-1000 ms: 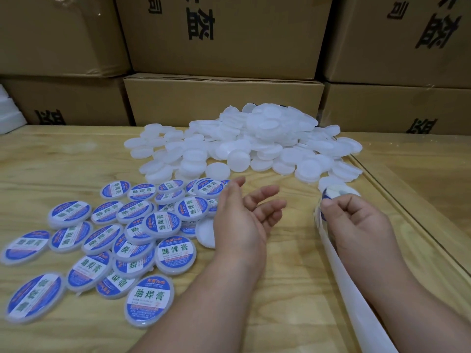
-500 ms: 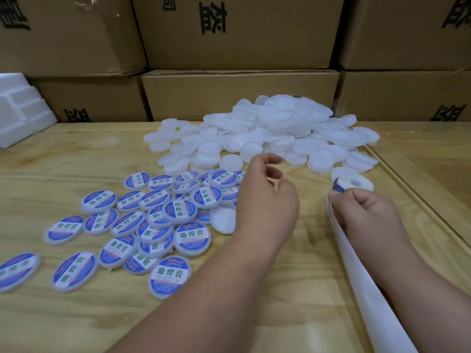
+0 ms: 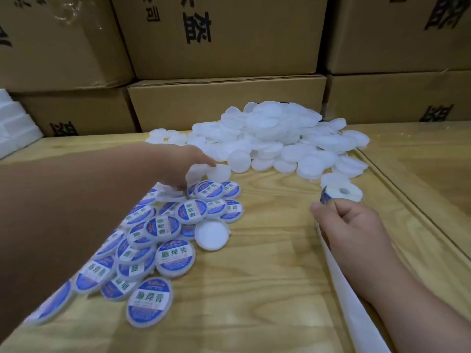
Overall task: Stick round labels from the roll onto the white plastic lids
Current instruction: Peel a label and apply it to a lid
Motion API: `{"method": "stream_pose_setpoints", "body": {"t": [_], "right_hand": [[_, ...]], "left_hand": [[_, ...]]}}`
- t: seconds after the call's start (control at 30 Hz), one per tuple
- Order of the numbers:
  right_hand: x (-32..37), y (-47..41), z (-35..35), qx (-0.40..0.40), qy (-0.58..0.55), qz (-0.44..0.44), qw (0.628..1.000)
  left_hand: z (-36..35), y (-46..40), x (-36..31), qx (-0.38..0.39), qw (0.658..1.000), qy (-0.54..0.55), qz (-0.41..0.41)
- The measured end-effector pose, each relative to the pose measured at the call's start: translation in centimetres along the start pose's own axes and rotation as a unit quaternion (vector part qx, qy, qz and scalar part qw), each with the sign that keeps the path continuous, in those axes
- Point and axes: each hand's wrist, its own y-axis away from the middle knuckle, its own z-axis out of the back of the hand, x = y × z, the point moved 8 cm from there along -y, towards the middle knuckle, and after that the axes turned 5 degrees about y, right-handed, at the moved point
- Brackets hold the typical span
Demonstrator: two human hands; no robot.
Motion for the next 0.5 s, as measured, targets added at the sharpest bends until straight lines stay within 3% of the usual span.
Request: {"method": "stream_pose_setpoints", "body": {"t": [0.23, 0.5], "right_hand": [[-0.4, -0.2, -0.2, 0.009, -0.009, 0.004, 1.0], [-0.3, -0.2, -0.4, 0.016, -0.011, 0.011, 1.0]], "left_hand": [[1.1, -2.2, 0.4, -0.009, 0.999, 0.03, 0.015], [1.0, -3.0, -0.8, -0.082, 0.996, -0.029, -0.002]]}}
